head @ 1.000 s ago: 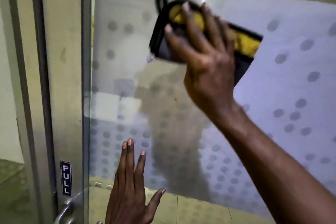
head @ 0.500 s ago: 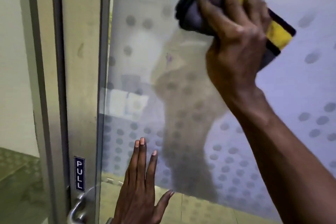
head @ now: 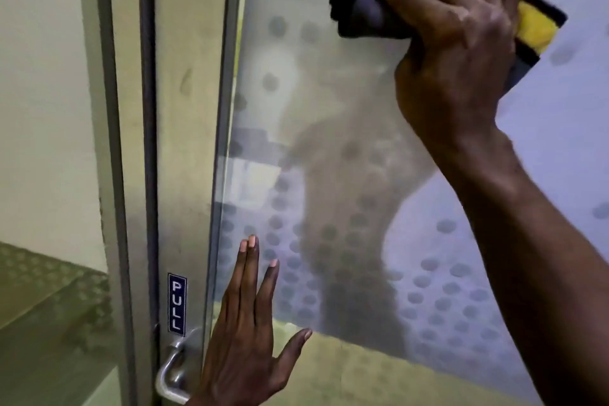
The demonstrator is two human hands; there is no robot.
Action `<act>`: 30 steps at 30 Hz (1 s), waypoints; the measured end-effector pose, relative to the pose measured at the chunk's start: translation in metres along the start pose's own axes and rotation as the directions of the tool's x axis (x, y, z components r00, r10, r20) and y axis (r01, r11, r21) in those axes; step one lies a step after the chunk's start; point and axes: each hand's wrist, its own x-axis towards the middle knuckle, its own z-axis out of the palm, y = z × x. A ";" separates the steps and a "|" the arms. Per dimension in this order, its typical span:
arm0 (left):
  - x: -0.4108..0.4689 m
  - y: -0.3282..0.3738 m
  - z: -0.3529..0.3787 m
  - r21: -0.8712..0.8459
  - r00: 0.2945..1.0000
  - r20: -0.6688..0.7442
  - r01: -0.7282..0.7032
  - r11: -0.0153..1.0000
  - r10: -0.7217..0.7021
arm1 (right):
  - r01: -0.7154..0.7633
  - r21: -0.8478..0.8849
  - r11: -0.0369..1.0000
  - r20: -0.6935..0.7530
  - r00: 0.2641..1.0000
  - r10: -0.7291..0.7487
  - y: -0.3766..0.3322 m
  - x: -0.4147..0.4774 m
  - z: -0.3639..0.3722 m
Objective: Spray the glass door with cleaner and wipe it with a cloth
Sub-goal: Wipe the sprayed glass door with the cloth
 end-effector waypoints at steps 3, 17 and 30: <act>0.000 -0.004 -0.001 -0.011 1.000 0.009 -0.018 1.000 0.018 | 0.050 0.036 0.998 0.003 0.999 -0.050 -0.031 0.022 0.015; -0.006 -0.047 -0.020 -0.028 0.997 0.073 0.026 0.999 -0.024 | 0.079 0.042 0.996 0.072 0.994 -0.082 -0.069 -0.042 0.023; -0.019 -0.054 -0.026 -0.095 0.998 0.044 0.042 0.995 -0.038 | 0.324 0.219 0.920 0.386 0.837 -0.387 -0.109 -0.175 0.004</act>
